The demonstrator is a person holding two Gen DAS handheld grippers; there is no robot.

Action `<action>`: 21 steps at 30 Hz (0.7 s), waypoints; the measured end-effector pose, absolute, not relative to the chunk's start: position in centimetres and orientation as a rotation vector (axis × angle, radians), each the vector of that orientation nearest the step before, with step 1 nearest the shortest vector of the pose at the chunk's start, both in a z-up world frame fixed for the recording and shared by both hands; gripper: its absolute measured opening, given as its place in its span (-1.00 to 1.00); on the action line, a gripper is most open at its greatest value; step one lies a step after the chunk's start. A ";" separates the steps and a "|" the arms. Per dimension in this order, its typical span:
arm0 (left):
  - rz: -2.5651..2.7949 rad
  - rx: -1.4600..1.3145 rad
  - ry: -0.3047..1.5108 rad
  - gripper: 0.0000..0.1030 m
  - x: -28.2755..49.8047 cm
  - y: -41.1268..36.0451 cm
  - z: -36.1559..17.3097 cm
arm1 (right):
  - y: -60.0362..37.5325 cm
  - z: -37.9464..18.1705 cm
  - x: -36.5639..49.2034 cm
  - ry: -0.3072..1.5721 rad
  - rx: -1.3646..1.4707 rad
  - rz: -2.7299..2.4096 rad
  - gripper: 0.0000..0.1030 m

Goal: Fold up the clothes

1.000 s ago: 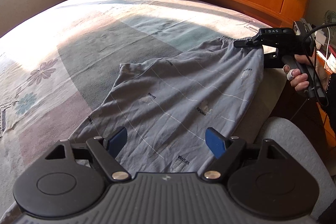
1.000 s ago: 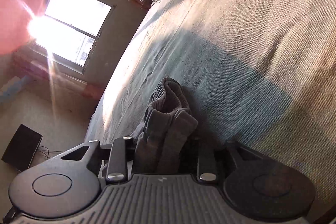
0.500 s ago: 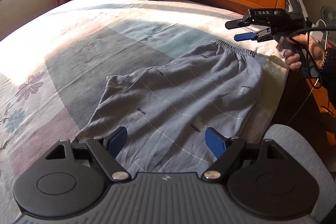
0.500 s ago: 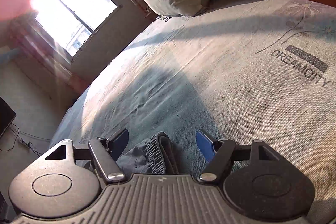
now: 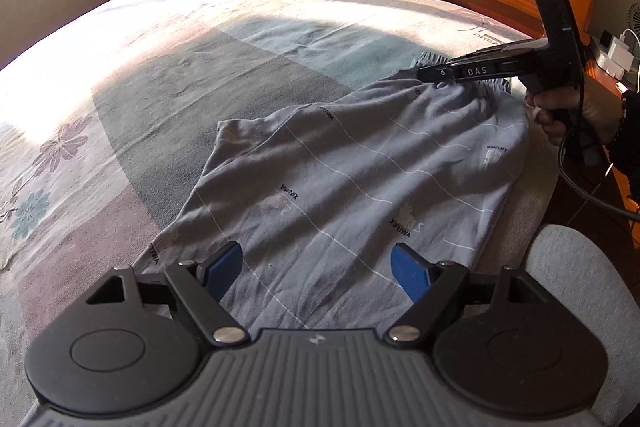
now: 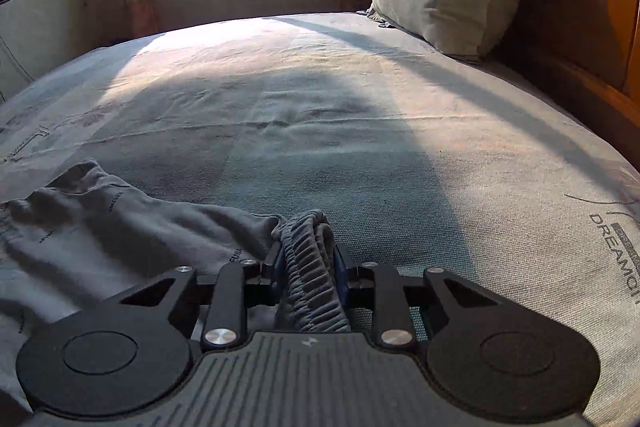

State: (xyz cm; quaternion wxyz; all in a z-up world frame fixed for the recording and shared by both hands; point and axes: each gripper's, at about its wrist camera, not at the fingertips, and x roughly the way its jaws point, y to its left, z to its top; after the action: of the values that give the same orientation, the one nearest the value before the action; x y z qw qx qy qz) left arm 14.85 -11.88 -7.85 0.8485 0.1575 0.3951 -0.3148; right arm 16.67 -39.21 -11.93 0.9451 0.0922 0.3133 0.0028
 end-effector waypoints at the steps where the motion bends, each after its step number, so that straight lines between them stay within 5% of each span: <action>1: -0.666 0.330 0.828 0.59 14.9 -11.8 -7.7 | -38.8 -11.8 16.6 0.634 0.162 -0.001 -0.50; 5: -0.645 0.338 0.834 0.59 15.3 -11.7 -7.8 | -38.7 -11.1 16.5 0.644 0.190 -0.052 -0.44; 8: -0.630 0.346 0.842 0.59 15.3 -11.1 -7.8 | -38.9 -10.6 16.5 0.654 0.224 -0.092 -0.03; 13: -0.594 0.409 0.864 0.59 14.5 -10.0 -8.7 | -35.3 -8.1 13.0 0.632 0.129 0.032 0.32; 21: -0.553 0.341 0.944 0.69 11.6 -7.0 -10.8 | -30.6 -11.8 10.2 0.805 -0.082 0.087 0.38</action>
State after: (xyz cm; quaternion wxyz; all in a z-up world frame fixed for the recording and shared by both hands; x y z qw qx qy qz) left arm 11.59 -6.96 -10.79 0.8403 0.1615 0.4465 -0.2617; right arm 10.23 -30.56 -11.76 0.9185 -0.0397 0.3913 0.0421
